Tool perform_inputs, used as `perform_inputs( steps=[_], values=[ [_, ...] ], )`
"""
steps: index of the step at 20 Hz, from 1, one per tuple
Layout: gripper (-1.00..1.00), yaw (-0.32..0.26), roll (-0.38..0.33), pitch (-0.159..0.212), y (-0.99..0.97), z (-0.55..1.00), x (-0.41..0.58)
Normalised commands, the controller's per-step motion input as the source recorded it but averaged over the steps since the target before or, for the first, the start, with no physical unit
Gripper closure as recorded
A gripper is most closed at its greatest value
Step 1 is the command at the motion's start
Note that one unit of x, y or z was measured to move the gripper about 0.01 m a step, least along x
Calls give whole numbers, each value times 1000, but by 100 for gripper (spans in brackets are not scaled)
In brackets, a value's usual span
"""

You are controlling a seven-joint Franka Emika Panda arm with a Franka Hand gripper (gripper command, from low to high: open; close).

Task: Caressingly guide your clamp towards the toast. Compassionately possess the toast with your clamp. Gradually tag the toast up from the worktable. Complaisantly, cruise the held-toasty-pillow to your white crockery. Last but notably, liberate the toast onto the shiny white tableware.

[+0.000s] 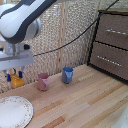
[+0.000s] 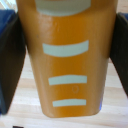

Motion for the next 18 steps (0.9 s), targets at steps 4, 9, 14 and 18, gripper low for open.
perform_inputs(
  steps=[4,9,14,18],
  values=[
    [100,0,-189,0,789,-464,200],
    [100,0,-242,-22,697,-421,154],
    [100,0,-311,-135,487,-229,194],
    [100,0,-325,-220,284,-35,274]
  ],
)
